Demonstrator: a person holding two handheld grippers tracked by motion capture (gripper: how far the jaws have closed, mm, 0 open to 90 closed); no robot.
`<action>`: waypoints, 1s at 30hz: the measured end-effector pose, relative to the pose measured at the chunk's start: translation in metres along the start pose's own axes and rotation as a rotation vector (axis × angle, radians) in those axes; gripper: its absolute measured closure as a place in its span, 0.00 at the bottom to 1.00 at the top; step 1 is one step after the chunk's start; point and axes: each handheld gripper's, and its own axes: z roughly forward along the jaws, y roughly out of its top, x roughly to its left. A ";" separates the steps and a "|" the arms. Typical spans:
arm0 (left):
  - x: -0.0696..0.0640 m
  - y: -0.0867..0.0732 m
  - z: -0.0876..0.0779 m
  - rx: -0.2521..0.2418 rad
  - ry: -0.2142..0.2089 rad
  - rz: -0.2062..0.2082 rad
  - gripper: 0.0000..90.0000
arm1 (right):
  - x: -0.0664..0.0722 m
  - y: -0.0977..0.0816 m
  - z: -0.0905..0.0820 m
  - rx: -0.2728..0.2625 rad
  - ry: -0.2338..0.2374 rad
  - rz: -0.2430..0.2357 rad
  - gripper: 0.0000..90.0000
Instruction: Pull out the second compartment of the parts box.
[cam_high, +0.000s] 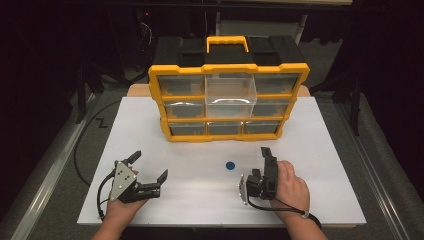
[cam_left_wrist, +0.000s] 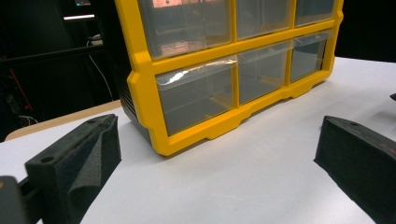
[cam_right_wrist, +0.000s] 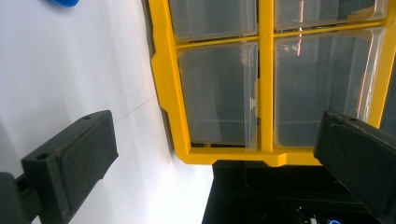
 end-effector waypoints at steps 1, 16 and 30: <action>0.000 0.000 0.000 -0.001 0.000 0.000 0.01 | -0.001 0.000 0.000 -0.001 -0.004 -0.010 0.01; -0.001 0.000 0.000 -0.002 -0.003 0.002 0.01 | -0.004 -0.007 0.002 -0.009 0.065 0.173 0.01; 0.000 0.000 0.001 0.005 -0.005 -0.001 0.01 | -0.013 -0.022 0.007 -0.059 0.216 0.572 0.01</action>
